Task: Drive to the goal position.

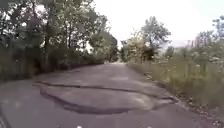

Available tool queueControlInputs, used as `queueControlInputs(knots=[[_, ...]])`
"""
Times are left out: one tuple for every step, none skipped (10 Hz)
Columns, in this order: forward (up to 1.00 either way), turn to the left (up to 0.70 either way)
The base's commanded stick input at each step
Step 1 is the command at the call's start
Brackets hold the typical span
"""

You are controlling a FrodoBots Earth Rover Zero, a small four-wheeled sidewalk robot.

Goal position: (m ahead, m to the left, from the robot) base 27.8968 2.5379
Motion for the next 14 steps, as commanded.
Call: queueControlInputs(knots=[[1.00, -0.10], [1.00, -0.10], [1.00, -0.10], [1.00, -0.10], [1.00, -0.10], [1.00, -0.10], [1.00, -0.10], [1.00, -0.10], [1.00, -0.09], [1.00, -0.09], [1.00, -0.09], [1.00, -0.09], [1.00, -0.09], [1.00, -0.09]])
